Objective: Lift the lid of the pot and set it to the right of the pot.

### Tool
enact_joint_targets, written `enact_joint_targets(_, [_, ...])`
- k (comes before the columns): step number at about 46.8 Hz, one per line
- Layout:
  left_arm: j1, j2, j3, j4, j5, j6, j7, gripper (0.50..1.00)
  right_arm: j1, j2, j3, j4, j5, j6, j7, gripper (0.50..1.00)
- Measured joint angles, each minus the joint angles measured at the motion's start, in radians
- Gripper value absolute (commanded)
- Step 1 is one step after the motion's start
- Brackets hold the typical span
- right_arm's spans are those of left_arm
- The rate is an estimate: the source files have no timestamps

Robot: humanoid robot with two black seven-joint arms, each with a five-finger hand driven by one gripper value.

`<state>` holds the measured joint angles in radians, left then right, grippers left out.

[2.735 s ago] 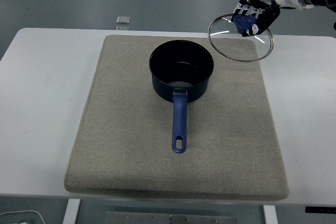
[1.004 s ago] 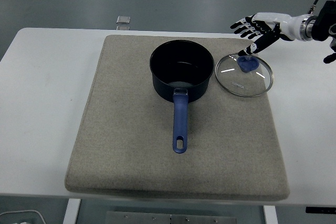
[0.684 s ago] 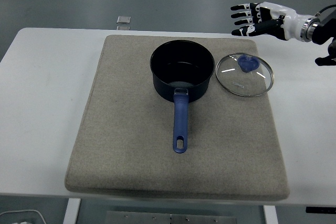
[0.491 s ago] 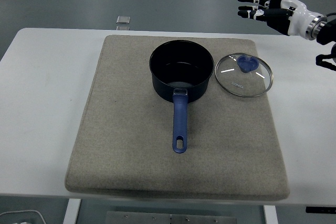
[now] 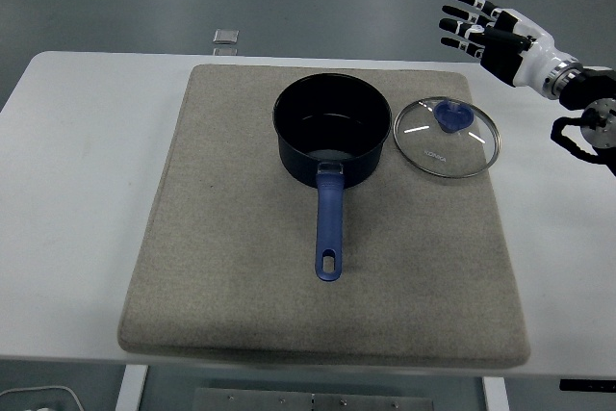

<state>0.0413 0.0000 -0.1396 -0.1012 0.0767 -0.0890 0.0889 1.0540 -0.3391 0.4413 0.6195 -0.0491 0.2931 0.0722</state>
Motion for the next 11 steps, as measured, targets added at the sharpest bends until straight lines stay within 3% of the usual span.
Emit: enact_joint_targets(11, [0.0, 0.0, 0.0, 0.0, 0.0, 0.0, 0.0, 1.0, -0.002, -0.003, 0.0, -0.001, 0.0, -0.002, 0.003, 0.915])
